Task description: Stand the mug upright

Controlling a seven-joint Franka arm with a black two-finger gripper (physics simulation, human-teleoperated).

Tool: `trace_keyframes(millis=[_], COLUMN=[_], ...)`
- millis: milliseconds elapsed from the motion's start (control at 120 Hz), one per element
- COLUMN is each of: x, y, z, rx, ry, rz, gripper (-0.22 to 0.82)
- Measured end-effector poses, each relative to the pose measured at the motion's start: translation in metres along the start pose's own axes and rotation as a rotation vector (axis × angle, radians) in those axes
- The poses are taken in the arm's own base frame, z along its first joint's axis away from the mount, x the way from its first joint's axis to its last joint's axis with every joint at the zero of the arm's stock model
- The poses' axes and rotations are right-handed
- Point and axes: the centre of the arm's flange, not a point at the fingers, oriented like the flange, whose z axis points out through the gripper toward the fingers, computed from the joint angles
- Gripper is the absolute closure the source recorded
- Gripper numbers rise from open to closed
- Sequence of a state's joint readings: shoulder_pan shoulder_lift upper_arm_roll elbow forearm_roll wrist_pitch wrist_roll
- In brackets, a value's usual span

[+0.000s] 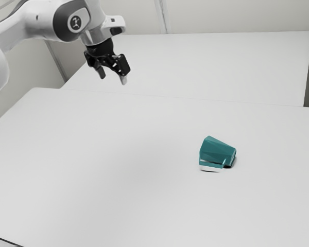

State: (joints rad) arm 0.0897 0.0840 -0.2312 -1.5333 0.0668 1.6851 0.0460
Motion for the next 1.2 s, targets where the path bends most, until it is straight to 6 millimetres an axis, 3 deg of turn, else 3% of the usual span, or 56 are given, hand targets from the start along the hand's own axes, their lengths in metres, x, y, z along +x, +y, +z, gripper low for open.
trace_keyframes(millis=[258,342,575,658,825,992,1200], x=[-0.004,0.0,0.01,0.021,0.04,0.056,0.067], y=[0.008,0.016,0.038,0.045,0.073,0.082,0.09], z=[0.0,0.009,0.079,0.119,0.175,0.219,0.254], rx=[0.003,-0.034,-0.305,-0.413,-0.546,-0.644,-0.738], ry=[-0.022,-0.022,-0.021,-0.056,-0.073,-0.048,0.003], rz=[-0.047,-0.057,-0.155,-0.206,-0.246,-0.271,-0.288], gripper=[0.0,0.0,0.0,0.0,0.0,0.0,0.0])
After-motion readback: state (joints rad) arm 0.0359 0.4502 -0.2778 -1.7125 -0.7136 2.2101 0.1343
